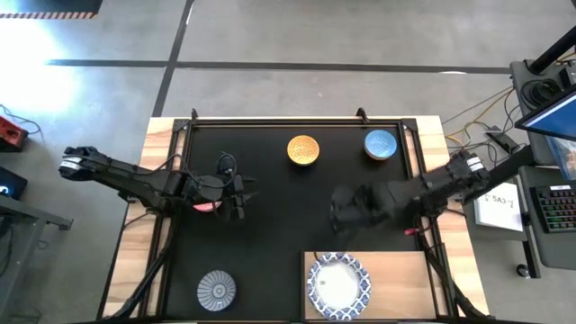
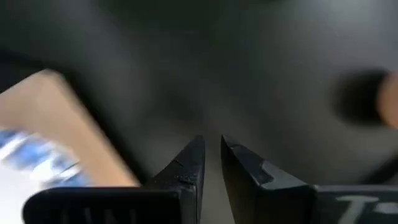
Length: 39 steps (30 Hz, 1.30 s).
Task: Place and stack bowls onto a shelf
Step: Put the blue bowl on the shelf
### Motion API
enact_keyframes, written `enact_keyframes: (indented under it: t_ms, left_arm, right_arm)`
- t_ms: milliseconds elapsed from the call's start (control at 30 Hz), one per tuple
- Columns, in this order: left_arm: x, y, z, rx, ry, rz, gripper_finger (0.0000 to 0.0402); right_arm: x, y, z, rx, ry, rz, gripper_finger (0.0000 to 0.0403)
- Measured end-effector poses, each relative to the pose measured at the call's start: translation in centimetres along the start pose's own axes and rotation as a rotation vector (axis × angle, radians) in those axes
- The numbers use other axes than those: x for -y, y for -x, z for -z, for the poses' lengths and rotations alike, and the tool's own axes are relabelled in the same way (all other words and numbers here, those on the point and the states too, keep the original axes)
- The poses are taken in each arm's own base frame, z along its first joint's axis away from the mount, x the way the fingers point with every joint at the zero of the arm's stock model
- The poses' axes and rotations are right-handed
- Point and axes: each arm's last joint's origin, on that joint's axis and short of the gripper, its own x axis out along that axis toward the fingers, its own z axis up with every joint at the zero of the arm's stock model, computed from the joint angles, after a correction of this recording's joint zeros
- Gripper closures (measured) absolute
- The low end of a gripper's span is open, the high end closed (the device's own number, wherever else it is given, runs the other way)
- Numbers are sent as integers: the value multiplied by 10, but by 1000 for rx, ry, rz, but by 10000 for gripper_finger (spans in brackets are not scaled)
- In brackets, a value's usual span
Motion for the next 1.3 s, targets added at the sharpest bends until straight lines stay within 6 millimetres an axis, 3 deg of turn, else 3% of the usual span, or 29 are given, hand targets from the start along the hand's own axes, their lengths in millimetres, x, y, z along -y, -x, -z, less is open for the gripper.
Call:
enact_keyframes:
  t_ms: [267, 433, 633, 1000, 1300]
  left_arm:
    - [0, 0, 0, 0, 1, -2, 232]
    - [0, 0, 0, 1, -4, -13, 232]
    - [-1, 0, 0, 3, -7, -39, 232]
    - [-4, 0, -7, 68, -29, -111, 232]
    - [-4, 0, -9, 81, -29, -111, 232]
  right_arm:
    - [64, -23, -42, -95, -19, 60, 347]
    - [107, -31, -57, -127, -98, 83, 330]
    - [144, -47, -48, -194, -185, 110, 295]
    - [178, -97, -18, -209, -262, 175, 232]
    - [203, -124, -16, -151, -322, 206, 224]
